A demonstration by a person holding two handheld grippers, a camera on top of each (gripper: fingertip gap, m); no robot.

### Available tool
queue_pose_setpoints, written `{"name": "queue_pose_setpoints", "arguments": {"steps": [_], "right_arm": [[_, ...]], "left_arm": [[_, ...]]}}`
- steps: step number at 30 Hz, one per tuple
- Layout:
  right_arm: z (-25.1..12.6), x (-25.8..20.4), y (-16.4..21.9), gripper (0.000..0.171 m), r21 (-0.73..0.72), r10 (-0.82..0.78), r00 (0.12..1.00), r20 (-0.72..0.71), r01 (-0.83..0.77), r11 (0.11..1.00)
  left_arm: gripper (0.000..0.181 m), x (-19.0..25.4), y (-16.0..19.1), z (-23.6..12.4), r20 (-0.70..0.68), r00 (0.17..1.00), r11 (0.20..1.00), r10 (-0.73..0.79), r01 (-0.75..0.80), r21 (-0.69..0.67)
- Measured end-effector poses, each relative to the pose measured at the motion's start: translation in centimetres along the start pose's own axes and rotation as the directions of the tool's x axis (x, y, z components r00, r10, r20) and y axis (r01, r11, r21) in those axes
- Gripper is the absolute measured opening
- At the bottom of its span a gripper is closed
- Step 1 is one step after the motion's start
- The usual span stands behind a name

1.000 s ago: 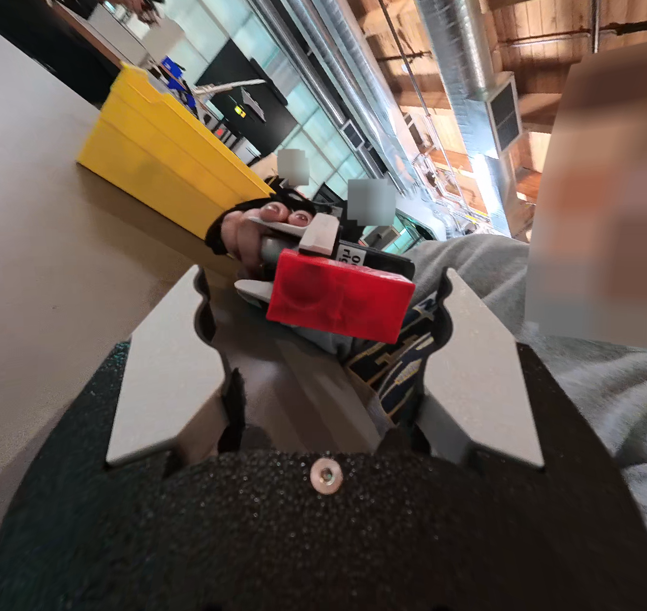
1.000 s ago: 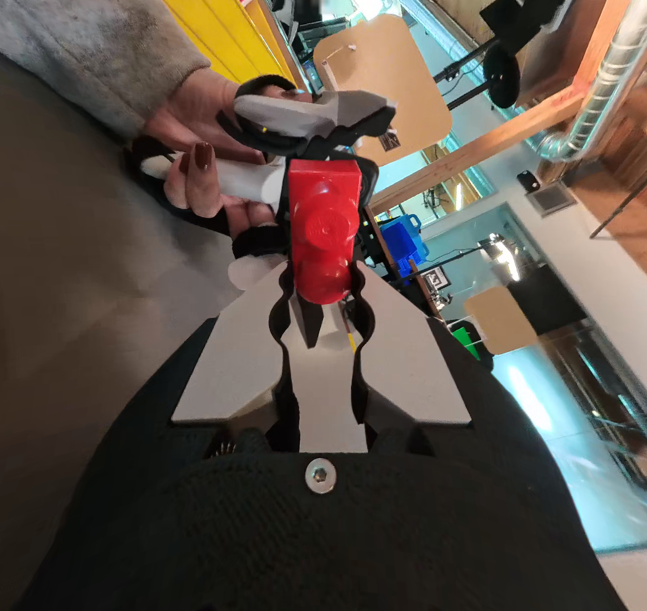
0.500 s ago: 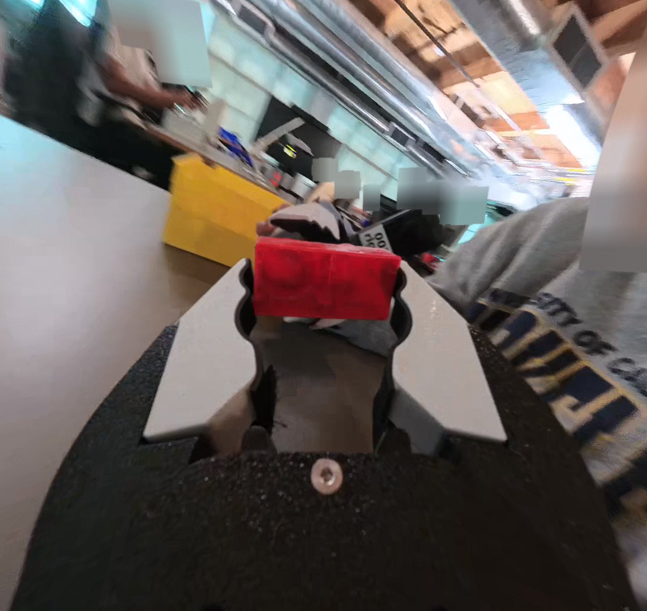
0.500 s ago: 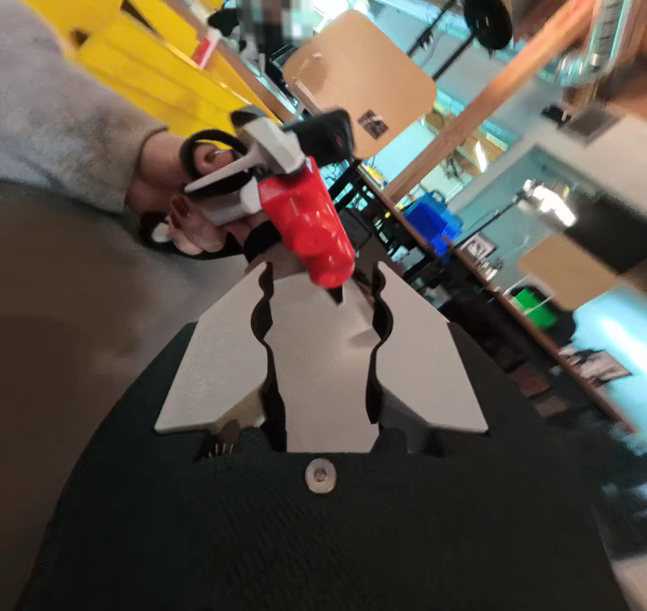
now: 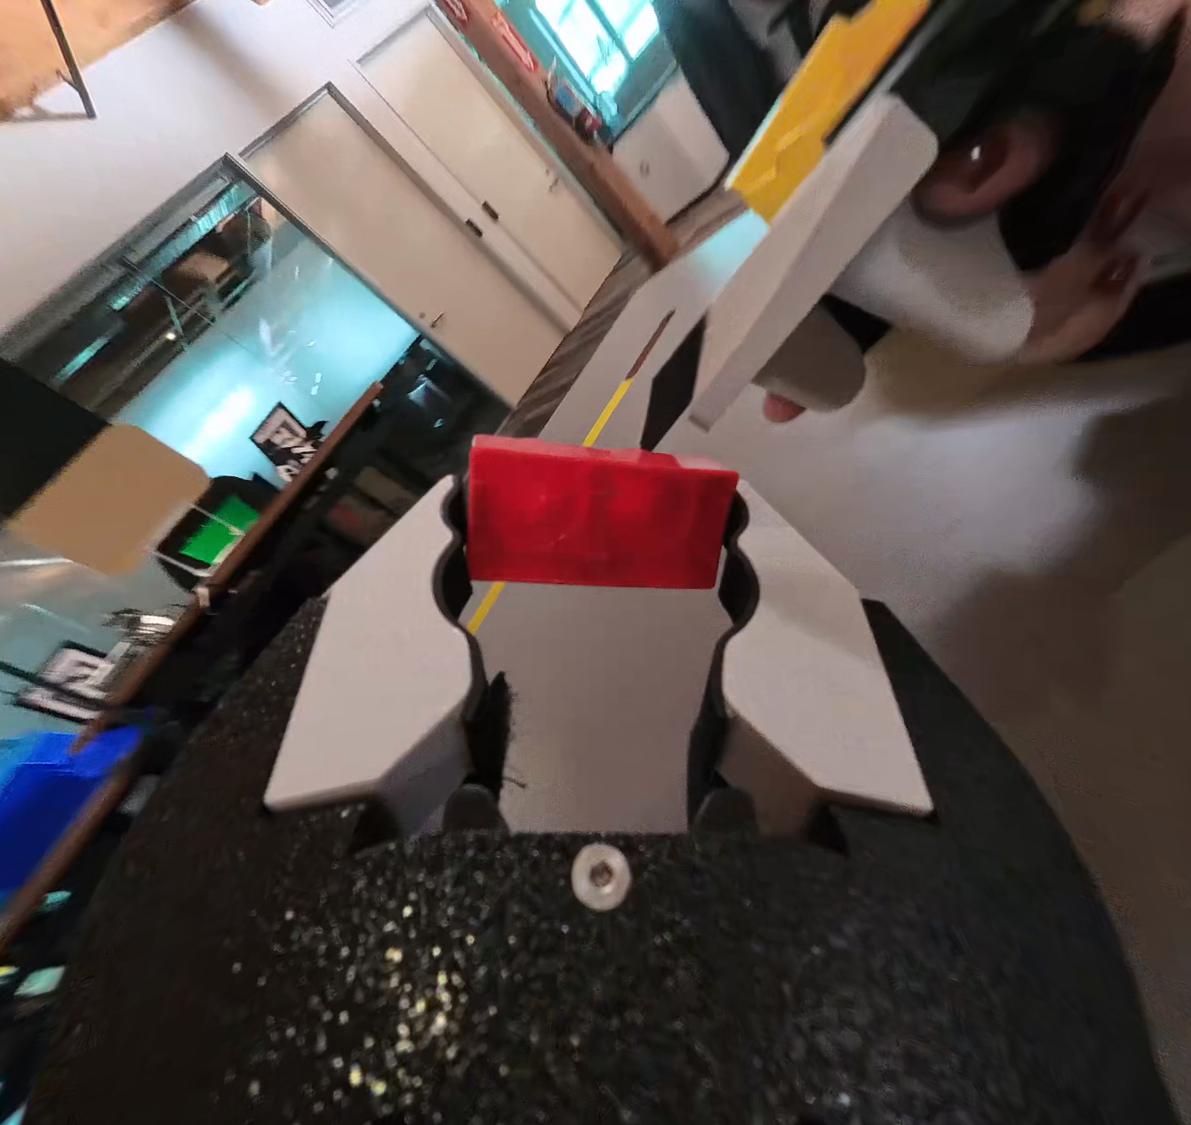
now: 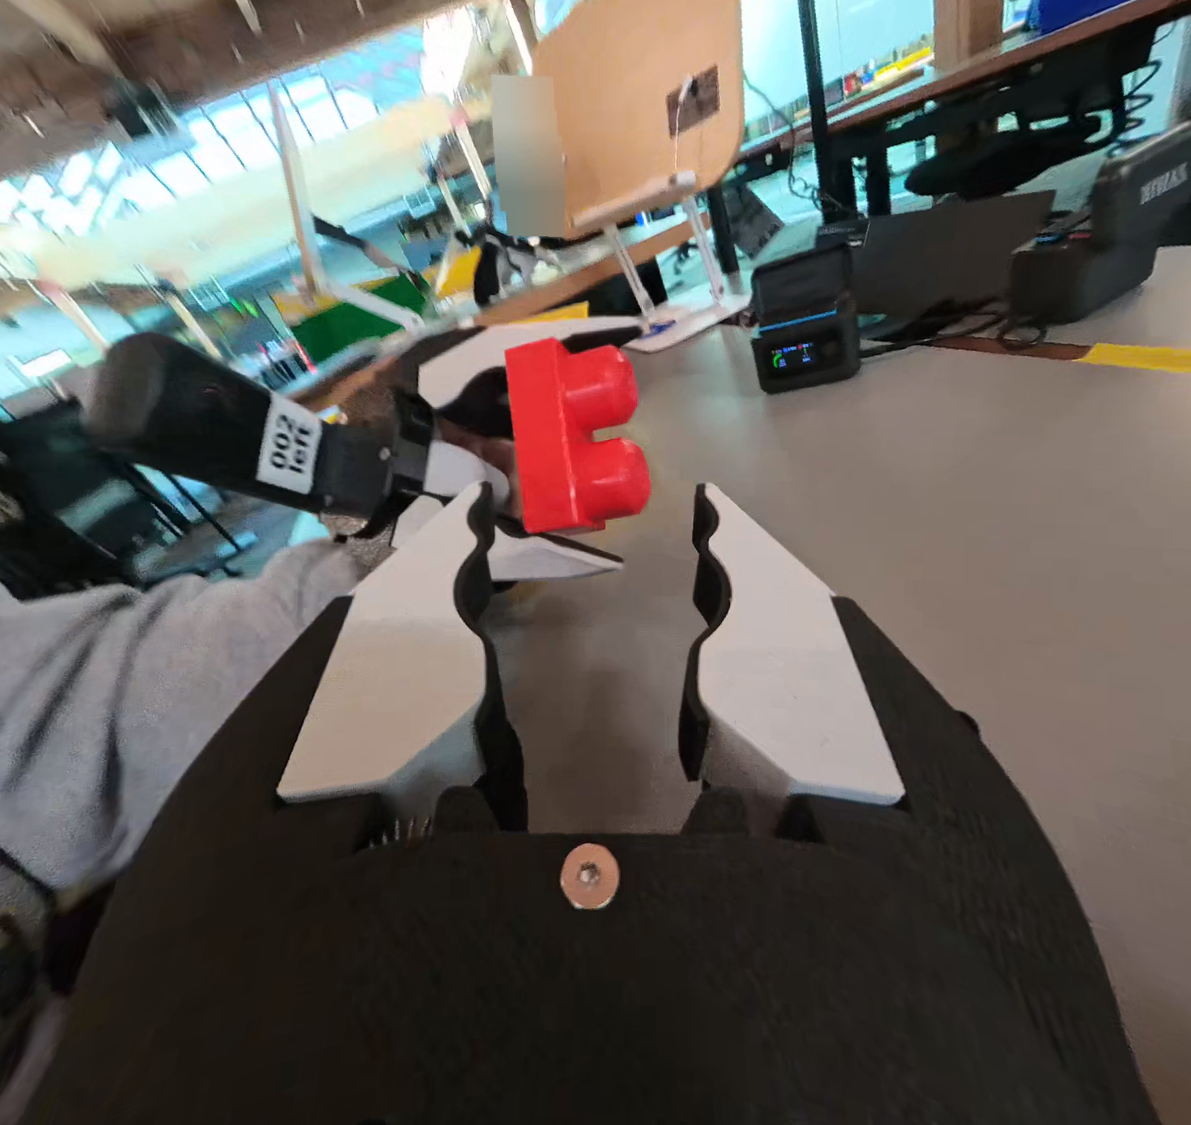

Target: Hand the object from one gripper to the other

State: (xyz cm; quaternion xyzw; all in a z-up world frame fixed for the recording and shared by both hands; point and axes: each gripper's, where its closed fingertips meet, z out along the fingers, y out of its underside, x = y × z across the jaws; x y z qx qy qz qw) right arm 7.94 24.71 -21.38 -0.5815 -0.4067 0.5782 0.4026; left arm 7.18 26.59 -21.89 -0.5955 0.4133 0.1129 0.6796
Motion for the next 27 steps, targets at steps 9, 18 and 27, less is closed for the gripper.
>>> {"name": "queue_pose_setpoints", "arguments": {"steps": [9, 18, 27], "right_arm": [[0.6, 0.1, 2.5, 0.045, -0.159, -0.132, 0.990, -0.047, 0.123, 0.980], [-0.2, -0.9, 3.0, 0.043, -0.164, 0.036, 0.989, 0.141, -0.012, 0.986], [-0.9, -2.5, 2.4, 0.042, -0.183, 0.282, 0.909, 0.306, -0.235, 0.955]], "left_arm": [[0.078, 2.4, -0.6, 0.4, -0.008, 0.929, 0.925, 0.371, -0.370, -0.082], [0.090, 3.8, -1.3, -0.2, -0.142, 0.966, 0.976, 0.218, -0.216, 0.026], [0.077, 4.0, -2.2, -0.3, -0.187, 0.976, 0.993, 0.111, -0.099, 0.070]]}}
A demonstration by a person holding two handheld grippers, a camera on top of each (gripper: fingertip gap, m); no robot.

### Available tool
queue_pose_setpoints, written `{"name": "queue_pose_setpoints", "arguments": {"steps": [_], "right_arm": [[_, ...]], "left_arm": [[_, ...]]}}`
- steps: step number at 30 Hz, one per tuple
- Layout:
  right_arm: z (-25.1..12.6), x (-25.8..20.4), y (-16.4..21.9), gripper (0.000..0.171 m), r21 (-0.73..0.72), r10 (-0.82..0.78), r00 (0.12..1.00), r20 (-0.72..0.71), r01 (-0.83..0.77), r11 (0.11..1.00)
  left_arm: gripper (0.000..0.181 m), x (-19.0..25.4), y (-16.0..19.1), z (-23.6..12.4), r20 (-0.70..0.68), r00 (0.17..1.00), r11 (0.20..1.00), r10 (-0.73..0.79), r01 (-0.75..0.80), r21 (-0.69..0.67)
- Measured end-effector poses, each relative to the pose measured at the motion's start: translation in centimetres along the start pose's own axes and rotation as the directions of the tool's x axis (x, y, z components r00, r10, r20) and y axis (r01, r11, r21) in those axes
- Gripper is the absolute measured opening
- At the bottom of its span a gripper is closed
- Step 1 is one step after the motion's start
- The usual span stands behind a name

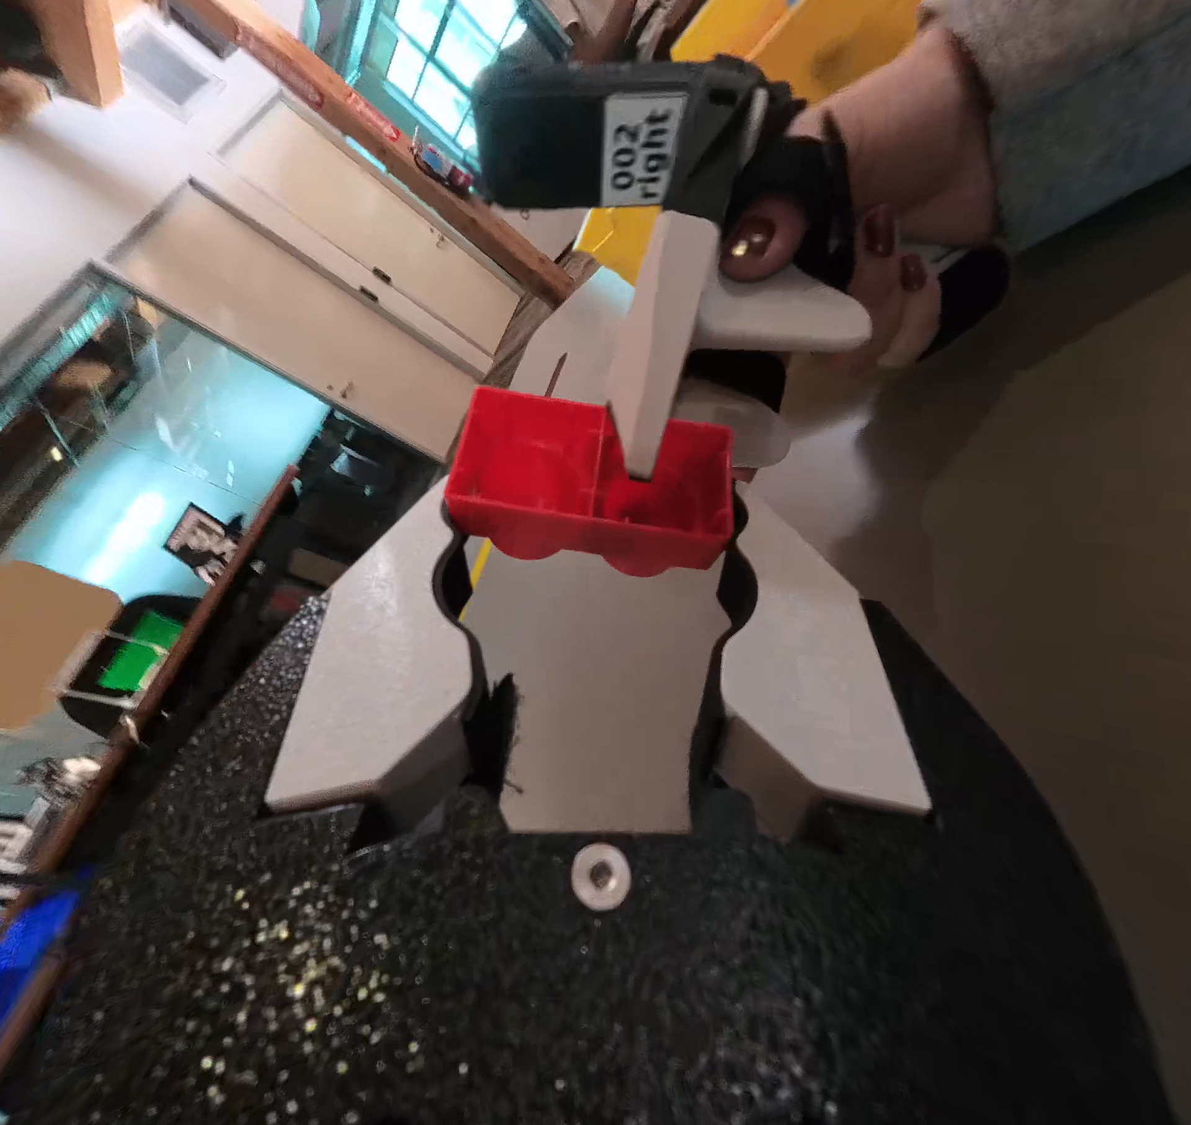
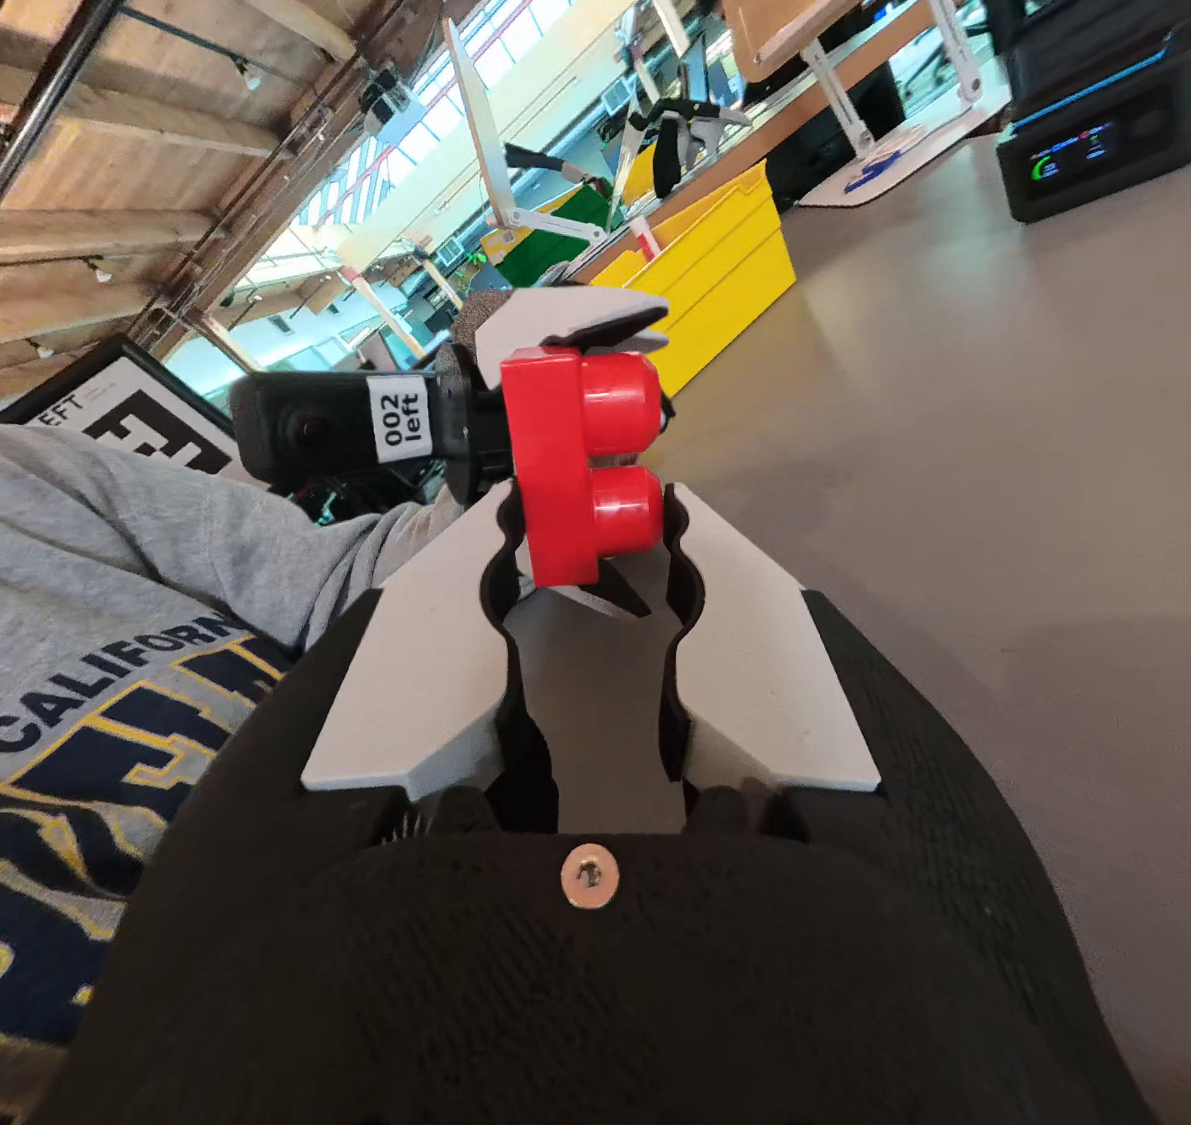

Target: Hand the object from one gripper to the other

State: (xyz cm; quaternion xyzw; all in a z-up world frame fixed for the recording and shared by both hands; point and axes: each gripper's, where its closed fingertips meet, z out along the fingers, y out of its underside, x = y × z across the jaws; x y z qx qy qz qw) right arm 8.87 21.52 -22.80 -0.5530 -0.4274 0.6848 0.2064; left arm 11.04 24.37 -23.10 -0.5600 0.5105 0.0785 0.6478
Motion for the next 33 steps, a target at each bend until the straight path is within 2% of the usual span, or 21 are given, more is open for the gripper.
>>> {"name": "queue_pose_setpoints", "arguments": {"steps": [2, 4, 5, 8, 11, 15, 17, 19, 20, 22, 24, 26, 27, 29, 30, 33], "right_arm": [[-0.1, 0.8, -0.6, 0.043, 0.033, -0.046, 0.997, -0.067, 0.049, 0.998], [-0.5, 2.2, -1.2, 0.058, 0.046, -0.121, 0.973, -0.194, 0.132, 0.990], [-0.6, 2.8, -1.5, 0.059, 0.043, -0.164, 0.951, -0.262, 0.181, 0.983], [-0.4, 3.6, -2.2, 0.059, 0.026, -0.242, 0.874, -0.421, 0.278, 0.960], [0.2, 4.2, -1.9, 0.058, -0.060, -0.326, 0.774, -0.542, 0.352, 0.934], [0.6, 5.0, -1.3, 0.055, -0.178, -0.422, 0.646, -0.636, 0.409, 0.895], [0.5, 5.2, -1.1, 0.043, -0.234, -0.472, 0.587, -0.658, 0.436, 0.869], [0.6, 5.1, -0.9, 0.039, -0.239, -0.475, 0.610, -0.635, 0.429, 0.871], [0.7, 5.0, -0.7, 0.038, -0.218, -0.449, 0.659, -0.603, 0.406, 0.888], [1.0, 3.9, -0.7, 0.037, -0.111, -0.341, 0.806, -0.484, 0.330, 0.938], [0.7, 2.1, -1.4, 0.037, 0.009, -0.245, 0.917, -0.316, 0.261, 0.965], [-0.3, 1.1, -1.9, 0.036, 0.049, -0.258, 0.939, -0.226, 0.276, 0.960], [-0.7, 0.7, -1.9, 0.036, 0.045, -0.304, 0.932, -0.196, 0.318, 0.947], [-1.1, -0.3, -1.6, 0.036, 0.026, -0.407, 0.902, -0.147, 0.415, 0.910], [-1.0, -1.0, -1.3, 0.036, 0.017, -0.458, 0.882, -0.112, 0.463, 0.886], [-0.6, -2.4, 0.0, 0.036, -0.020, -0.517, 0.856, -0.022, 0.517, 0.856]], "left_arm": [[0.077, -1.4, 0.9, 0.1, 0.059, 0.992, 0.993, -0.108, 0.110, -0.035], [0.077, -2.4, 2.6, 0.1, 0.101, 0.977, 0.974, -0.187, 0.198, -0.113], [0.077, -2.8, 3.5, 0.1, 0.128, 0.972, 0.965, -0.196, 0.214, -0.154], [0.077, -2.8, 5.4, 0.4, 0.166, 0.978, 0.940, -0.127, 0.172, -0.295], [0.077, -1.9, 6.2, 1.0, 0.145, 0.989, 0.918, -0.023, 0.078, -0.390], [0.076, -1.3, 5.5, 1.6, 0.130, 0.991, 0.918, 0.019, 0.035, -0.395], [0.076, -1.3, 5.2, 1.6, 0.129, 0.991, 0.922, 0.028, 0.025, -0.388], [0.076, -1.1, 4.8, 1.5, 0.107, 0.993, 0.937, 0.044, -0.004, -0.350], [0.075, -0.9, 4.4, 1.3, 0.082, 0.996, 0.953, 0.024, 0.002, -0.302], [0.092, 0.1, 3.0, 0.8, -0.020, 0.993, 0.979, -0.119, 0.114, -0.166], [0.095, 0.1, 1.6, 0.2, -0.126, 0.919, 0.927, -0.374, 0.369, -0.063], [0.098, -0.4, -0.2, -0.7, -0.277, 0.750, 0.776, -0.601, 0.630, 0.024], [0.099, -0.7, -1.0, -1.2, -0.362, 0.655, 0.686, -0.663, 0.725, 0.055], [0.082, -1.0, -2.3, -2.3, -0.516, 0.488, 0.532, -0.704, 0.844, 0.073], [0.077, -1.0, -2.7, -2.5, -0.559, 0.439, 0.487, -0.703, 0.871, 0.072], [0.065, -0.3, -3.3, -2.8, -0.627, 0.391, 0.459, -0.673, 0.887, 0.061]]}}
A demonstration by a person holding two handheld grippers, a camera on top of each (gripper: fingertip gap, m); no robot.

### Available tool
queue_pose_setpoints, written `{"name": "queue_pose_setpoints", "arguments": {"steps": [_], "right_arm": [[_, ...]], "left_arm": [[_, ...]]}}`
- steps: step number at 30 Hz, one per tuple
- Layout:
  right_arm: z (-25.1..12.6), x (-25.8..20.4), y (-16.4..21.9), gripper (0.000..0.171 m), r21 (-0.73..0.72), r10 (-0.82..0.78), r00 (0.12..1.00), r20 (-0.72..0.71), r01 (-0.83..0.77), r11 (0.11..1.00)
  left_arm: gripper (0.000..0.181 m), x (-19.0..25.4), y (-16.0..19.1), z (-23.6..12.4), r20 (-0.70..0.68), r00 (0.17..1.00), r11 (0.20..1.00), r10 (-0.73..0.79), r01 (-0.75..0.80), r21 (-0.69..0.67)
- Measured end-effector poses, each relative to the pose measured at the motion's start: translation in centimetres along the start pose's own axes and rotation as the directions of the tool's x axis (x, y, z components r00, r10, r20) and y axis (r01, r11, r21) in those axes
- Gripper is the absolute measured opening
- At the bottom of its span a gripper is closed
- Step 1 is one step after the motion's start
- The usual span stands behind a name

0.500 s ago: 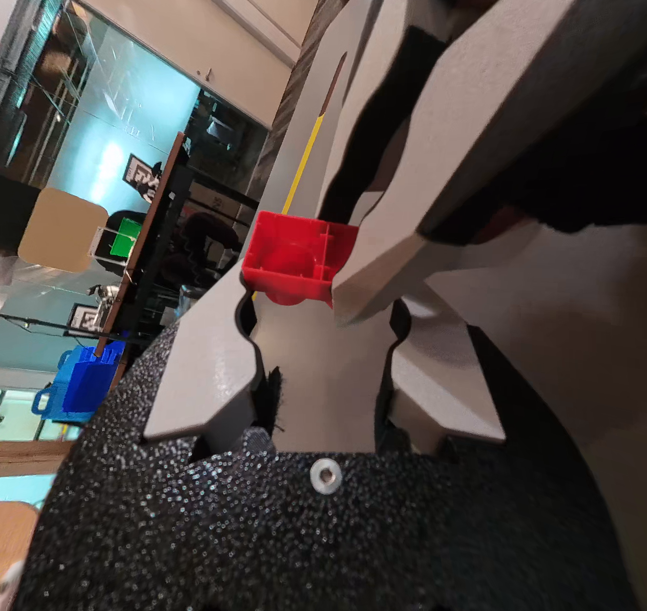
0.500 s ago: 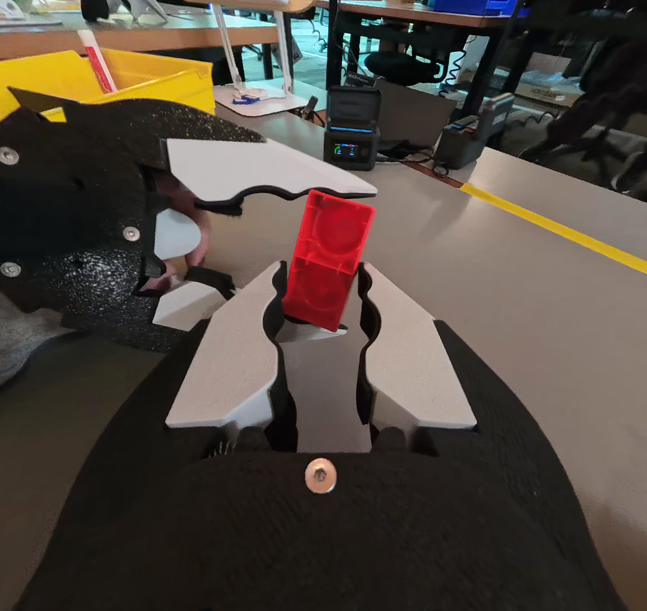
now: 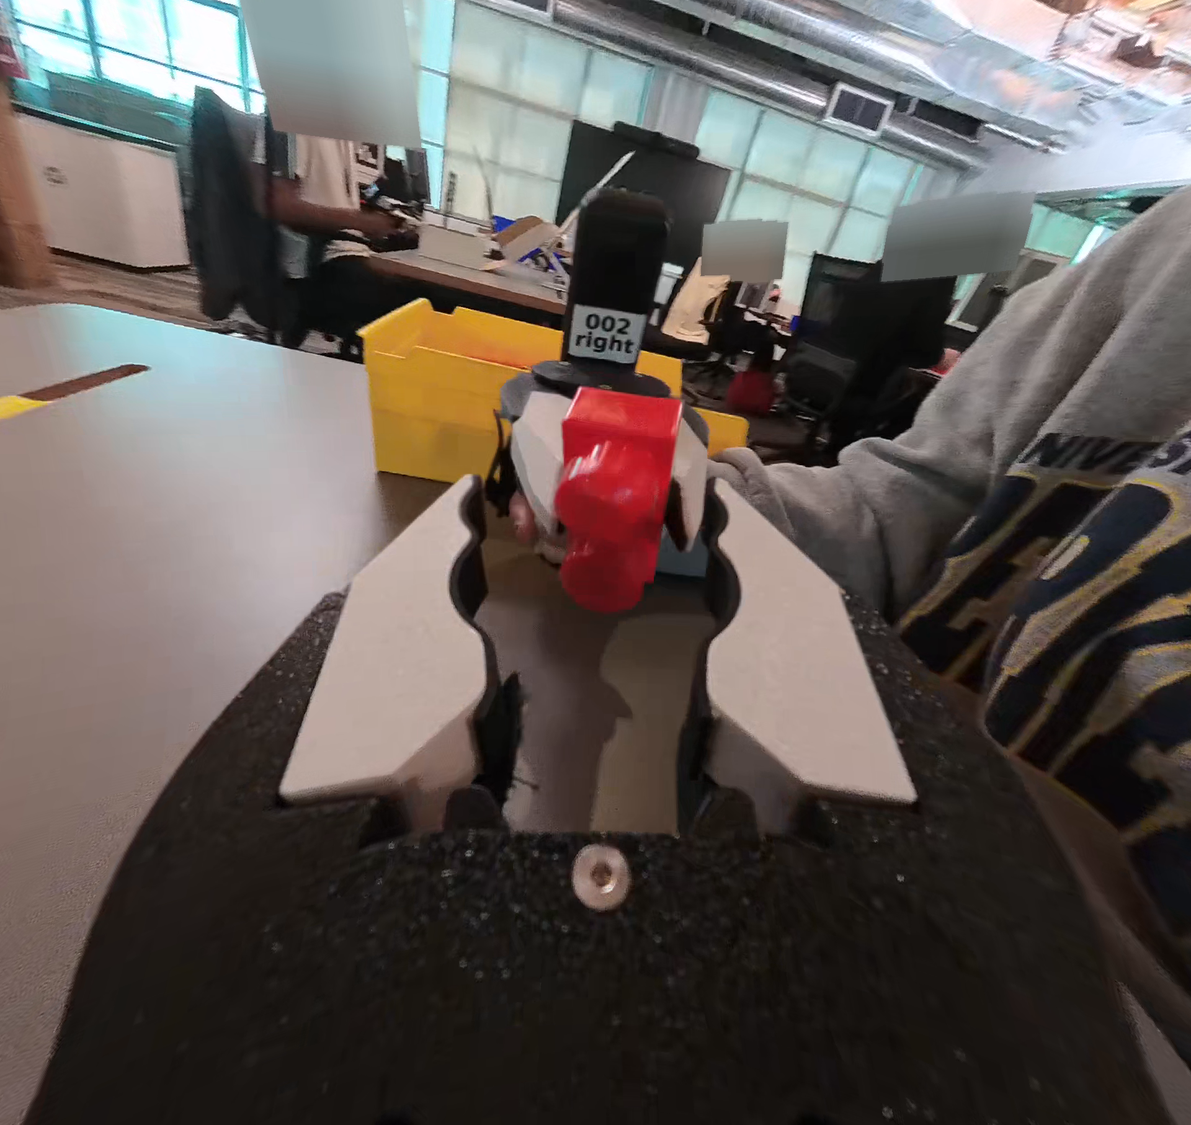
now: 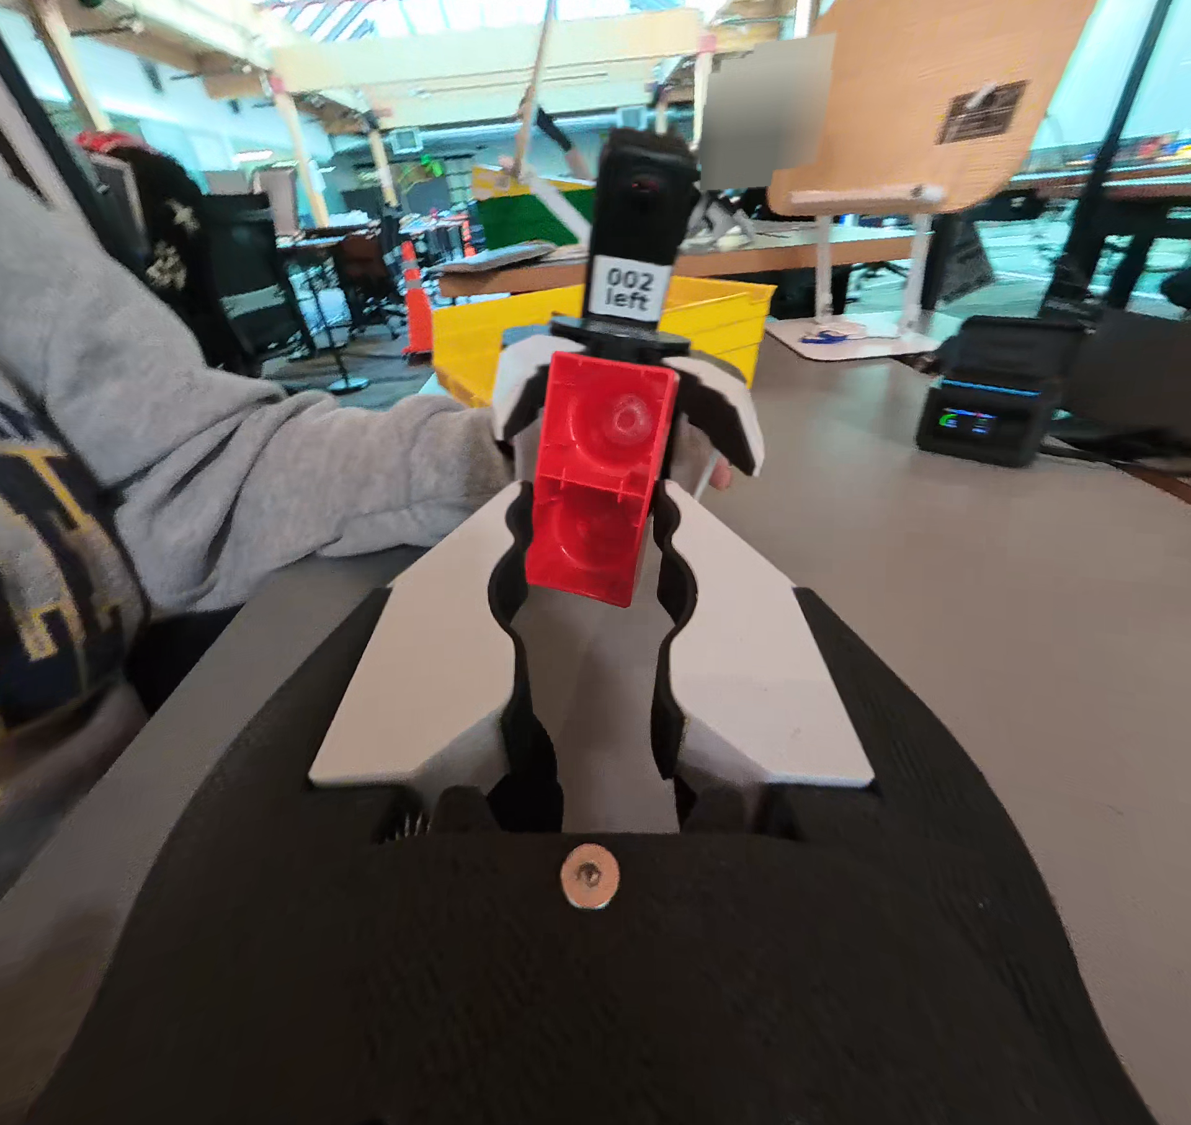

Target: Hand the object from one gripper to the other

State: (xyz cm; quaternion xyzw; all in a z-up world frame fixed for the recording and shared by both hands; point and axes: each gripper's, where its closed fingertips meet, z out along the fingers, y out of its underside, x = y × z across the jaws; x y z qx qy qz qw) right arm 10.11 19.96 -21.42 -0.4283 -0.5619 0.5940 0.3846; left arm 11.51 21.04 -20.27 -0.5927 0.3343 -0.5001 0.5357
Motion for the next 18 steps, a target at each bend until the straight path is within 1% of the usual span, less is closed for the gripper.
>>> {"name": "queue_pose_setpoints", "arguments": {"steps": [3, 4, 5, 6, 8, 10, 12, 13, 15, 17, 18], "right_arm": [[0.5, -0.7, 0.8, 0.036, -0.042, -0.011, 0.999, 0.033, 0.012, 0.999], [0.6, -0.8, 1.0, 0.036, -0.052, -0.016, 0.999, 0.038, 0.018, 0.998], [0.7, -0.8, 1.1, 0.037, -0.054, -0.020, 0.999, 0.038, 0.022, 0.998], [0.8, -0.6, 1.0, 0.037, -0.054, -0.018, 1.000, 0.024, 0.020, 0.998], [0.8, 0.6, 0.5, 0.035, -0.015, 0.003, 0.999, -0.052, -0.003, 1.000], [0.2, 2.1, -0.5, 0.054, 0.071, 0.109, 0.988, -0.111, -0.102, 0.992], [-0.7, 3.2, -1.3, 0.066, 0.146, 0.273, 0.958, -0.091, -0.258, 0.955], [-0.9, 3.6, -1.4, 0.071, 0.169, 0.346, 0.936, -0.071, -0.330, 0.929], [-0.9, 4.0, -0.7, 0.086, 0.154, 0.483, 0.875, -0.041, -0.472, 0.868], [-0.2, 3.7, 0.4, 0.100, 0.090, 0.609, 0.793, 0.004, -0.607, 0.790], [0.1, 3.2, 0.9, 0.107, 0.052, 0.659, 0.751, 0.037, -0.660, 0.750]], "left_arm": [[0.048, 1.6, -0.3, 0.3, -0.114, 0.993, 0.999, -0.031, 0.033, 0.022], [0.039, 1.7, -0.3, 0.3, -0.125, 0.991, 0.999, -0.040, 0.044, 0.027], [0.034, 1.5, -0.3, 0.3, -0.109, 0.993, 0.999, -0.033, 0.037, 0.030], [0.033, 1.2, -0.4, 0.2, -0.085, 0.996, 0.999, -0.013, 0.017, 0.038], [0.033, 0.3, -1.3, -0.3, 0.002, 0.998, 0.994, 0.070, -0.070, 0.085], [0.033, -0.8, -2.1, -1.1, 0.148, 0.967, 0.971, 0.207, -0.222, 0.091], [0.032, -1.6, -2.3, -1.6, 0.287, 0.877, 0.916, 0.385, -0.402, -0.001], [0.033, -1.7, -2.2, -1.5, 0.320, 0.824, 0.878, 0.467, -0.474, -0.064], [0.033, -1.4, -1.6, -0.7, 0.330, 0.722, 0.792, 0.608, -0.585, -0.178], [0.033, -0.6, -1.1, 0.7, 0.314, 0.641, 0.710, 0.700, -0.669, -0.219], [0.033, -0.6, -0.5, 1.3, 0.298, 0.592, 0.661, 0.749, -0.700, -0.271]]}}
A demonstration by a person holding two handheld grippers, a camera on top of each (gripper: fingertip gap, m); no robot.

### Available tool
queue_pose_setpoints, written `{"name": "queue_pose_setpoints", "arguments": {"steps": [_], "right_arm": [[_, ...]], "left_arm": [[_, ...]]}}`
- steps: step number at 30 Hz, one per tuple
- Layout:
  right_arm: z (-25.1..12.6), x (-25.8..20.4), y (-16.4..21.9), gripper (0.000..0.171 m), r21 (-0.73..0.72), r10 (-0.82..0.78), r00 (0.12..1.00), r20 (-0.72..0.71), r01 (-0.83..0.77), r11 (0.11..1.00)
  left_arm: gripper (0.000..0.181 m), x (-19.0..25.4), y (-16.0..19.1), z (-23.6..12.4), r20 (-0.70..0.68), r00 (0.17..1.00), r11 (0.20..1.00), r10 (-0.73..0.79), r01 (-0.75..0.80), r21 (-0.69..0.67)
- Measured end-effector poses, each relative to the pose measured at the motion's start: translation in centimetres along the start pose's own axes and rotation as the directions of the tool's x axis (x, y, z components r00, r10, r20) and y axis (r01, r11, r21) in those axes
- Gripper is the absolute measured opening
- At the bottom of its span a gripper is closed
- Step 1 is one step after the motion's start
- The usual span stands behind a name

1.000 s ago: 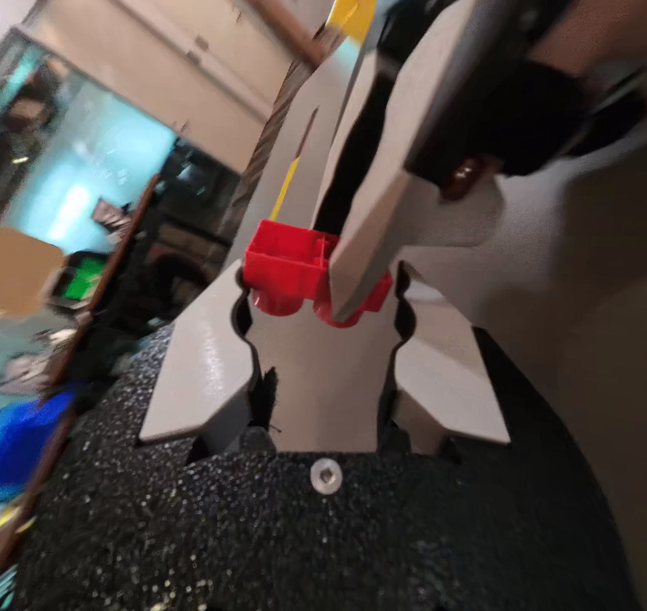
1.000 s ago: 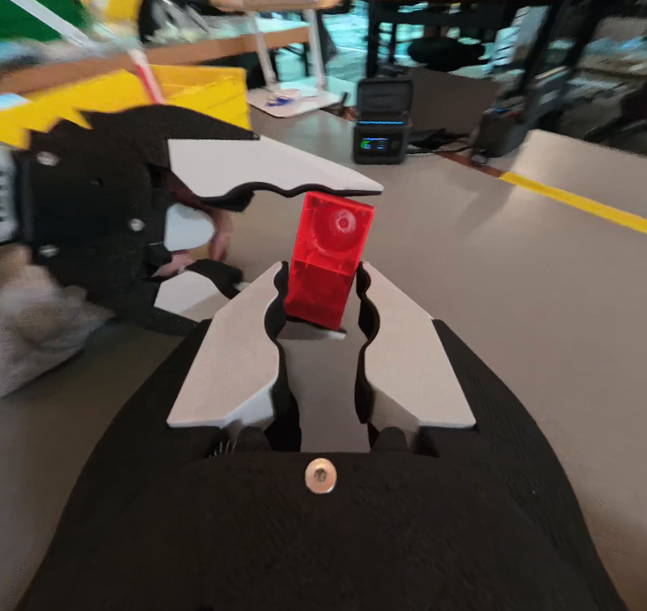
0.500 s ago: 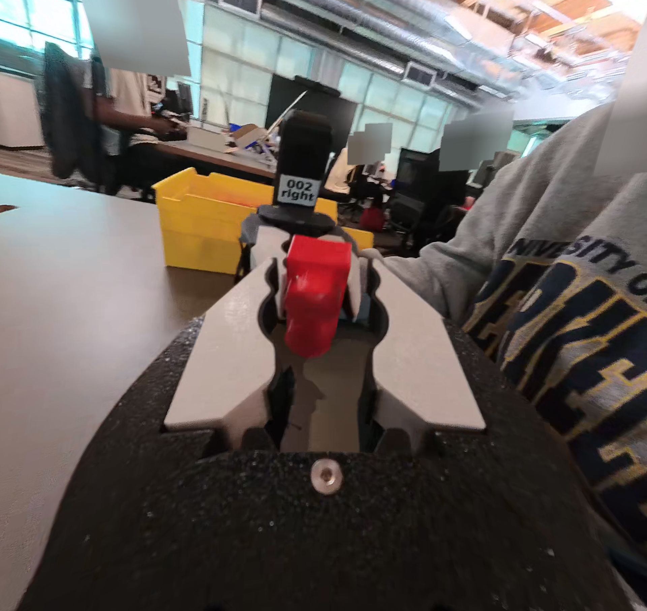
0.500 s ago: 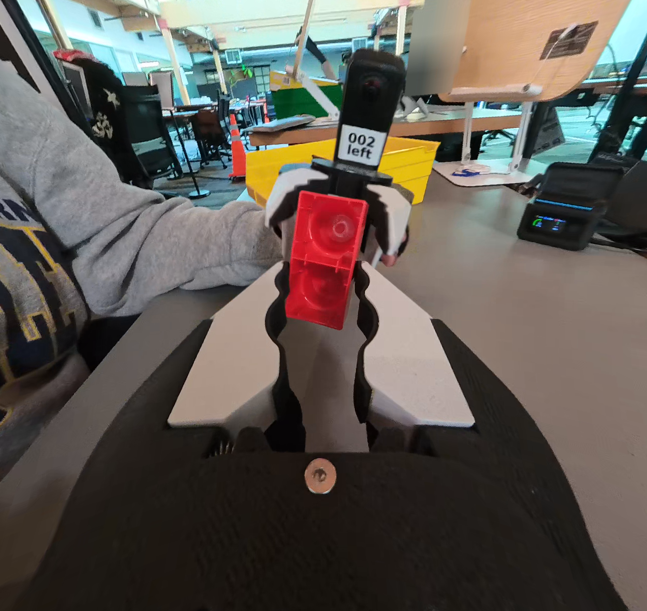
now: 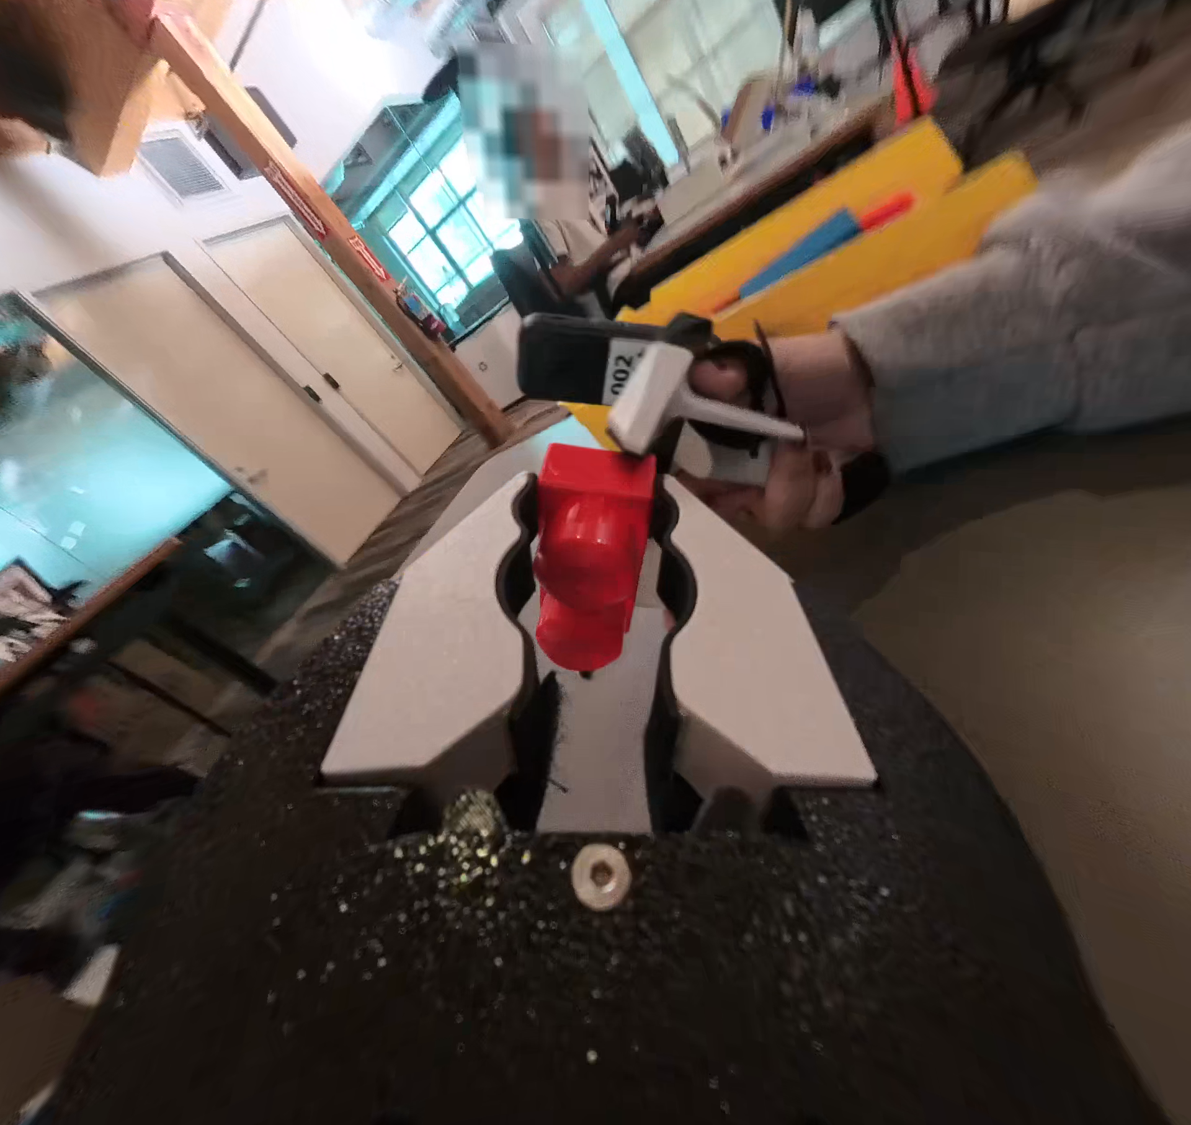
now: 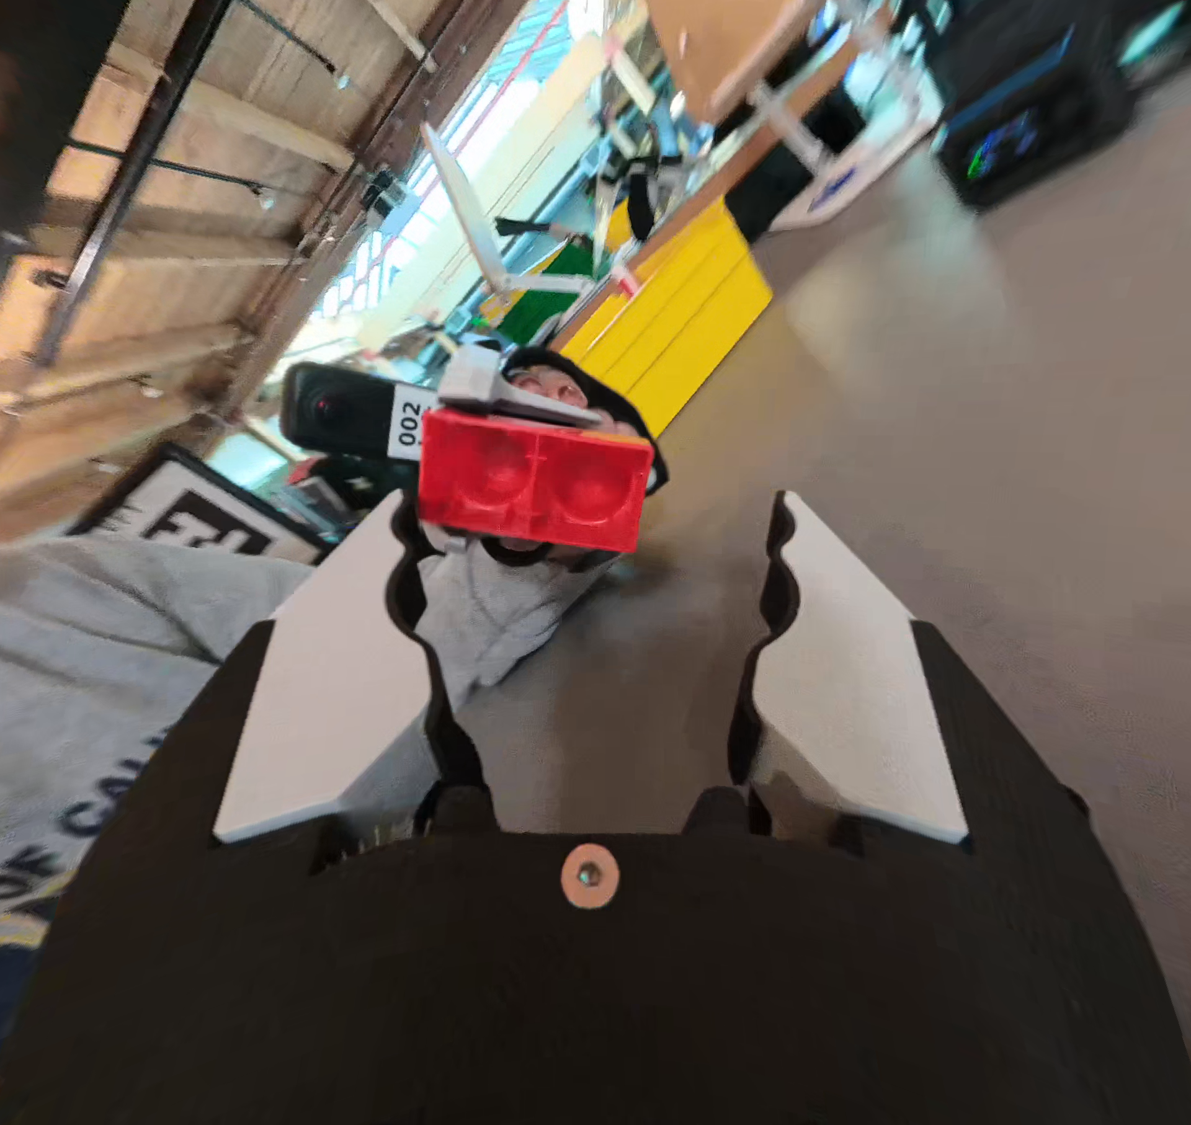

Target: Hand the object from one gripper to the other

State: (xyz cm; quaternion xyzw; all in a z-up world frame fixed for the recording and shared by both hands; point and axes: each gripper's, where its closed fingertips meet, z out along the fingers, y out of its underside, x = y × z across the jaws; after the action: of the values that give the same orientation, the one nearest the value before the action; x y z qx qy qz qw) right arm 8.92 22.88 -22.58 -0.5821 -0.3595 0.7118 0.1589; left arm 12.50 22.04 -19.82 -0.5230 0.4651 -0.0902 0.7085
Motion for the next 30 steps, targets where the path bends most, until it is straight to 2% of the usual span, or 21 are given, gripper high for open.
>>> {"name": "queue_pose_setpoints", "arguments": {"steps": [2, 4, 6, 7, 8, 10, 12, 14, 15, 17, 19, 21, 23, 25, 28, 30], "right_arm": [[0.4, -0.2, 1.0, 0.110, -0.054, 0.074, 0.997, 0.038, -0.072, 0.996], [0.5, 0.1, 1.7, 0.105, -0.097, 0.090, 0.996, 0.022, -0.088, 0.991], [0.3, -0.2, 2.0, 0.082, -0.119, 0.069, 0.997, 0.033, -0.065, 0.991], [0.3, -0.2, 2.1, 0.081, -0.129, 0.049, 0.998, 0.031, -0.045, 0.991], [0.2, -0.2, 2.2, 0.079, -0.142, 0.020, 1.000, 0.023, -0.017, 0.990], [0.1, 0.4, 2.2, 0.077, -0.152, -0.085, 0.996, -0.032, 0.079, 0.985], [0.0, 1.0, 2.0, 0.077, -0.160, -0.216, 0.972, -0.098, 0.199, 0.967], [0.1, 0.8, 1.2, 0.077, -0.139, -0.397, 0.908, -0.132, 0.379, 0.915], [0.2, 0.2, 0.7, 0.078, -0.117, -0.489, 0.862, -0.133, 0.477, 0.871], [0.3, -1.4, -0.2, 0.077, -0.047, -0.651, 0.747, -0.138, 0.651, 0.757], [0.0, -2.6, -0.6, 0.077, -0.020, -0.758, 0.635, -0.148, 0.765, 0.644], [-0.1, -3.0, -0.5, 0.077, -0.041, -0.820, 0.549, -0.162, 0.826, 0.561], [0.1, -3.4, -0.4, 0.078, -0.052, -0.859, 0.484, -0.167, 0.866, 0.498], [0.4, -3.5, 0.0, 0.078, -0.083, -0.893, 0.418, -0.167, 0.896, 0.435], [1.2, -2.5, 1.1, 0.077, -0.209, -0.943, 0.293, -0.157, 0.923, 0.322], [1.6, -2.0, 1.8, 0.078, -0.266, -0.961, 0.236, -0.145, 0.926, 0.267]], "left_arm": [[0.034, 1.0, 1.0, 0.7, -0.005, 0.990, 0.987, 0.139, -0.139, -0.082], [0.034, 1.6, 1.3, 1.0, -0.011, 0.974, 0.968, 0.228, -0.228, -0.107], [0.051, 1.7, 1.7, 1.0, -0.019, 0.967, 0.958, 0.253, -0.253, -0.135], [0.060, 1.8, 1.6, 1.0, -0.026, 0.972, 0.965, 0.235, -0.236, -0.116], [0.069, 1.9, 1.5, 0.9, -0.039, 0.981, 0.977, 0.189, -0.192, -0.097], [0.086, 1.8, 1.9, 0.7, -0.089, 0.996, 0.995, -0.006, -0.003, -0.102], [0.103, 0.5, 3.0, 0.3, -0.077, 0.970, 0.965, -0.231, 0.218, -0.146], [0.105, -0.4, 3.1, -0.3, -0.115, 0.871, 0.878, -0.477, 0.466, -0.112], [0.107, -0.6, 2.9, -0.5, -0.157, 0.794, 0.809, -0.587, 0.580, -0.092], [0.109, 0.3, 2.8, -0.5, -0.271, 0.593, 0.641, -0.759, 0.754, -0.145], [0.098, 1.8, 2.0, -0.3, -0.386, 0.380, 0.485, -0.840, 0.846, -0.222], [0.090, 2.1, 0.5, -0.6, -0.498, 0.178, 0.333, -0.849, 0.911, -0.244], [0.087, 1.6, -0.2, -1.1, -0.564, 0.017, 0.201, -0.826, 0.943, -0.266], [0.081, 1.5, -0.4, -1.4, -0.585, -0.055, 0.142, -0.809, 0.948, -0.286], [0.061, 2.2, -0.5, -1.5, -0.589, -0.056, 0.168, -0.806, 0.933, -0.320], [0.035, 2.8, -0.5, -1.5, -0.585, -0.045, 0.197, -0.810, 0.918, -0.343]]}}
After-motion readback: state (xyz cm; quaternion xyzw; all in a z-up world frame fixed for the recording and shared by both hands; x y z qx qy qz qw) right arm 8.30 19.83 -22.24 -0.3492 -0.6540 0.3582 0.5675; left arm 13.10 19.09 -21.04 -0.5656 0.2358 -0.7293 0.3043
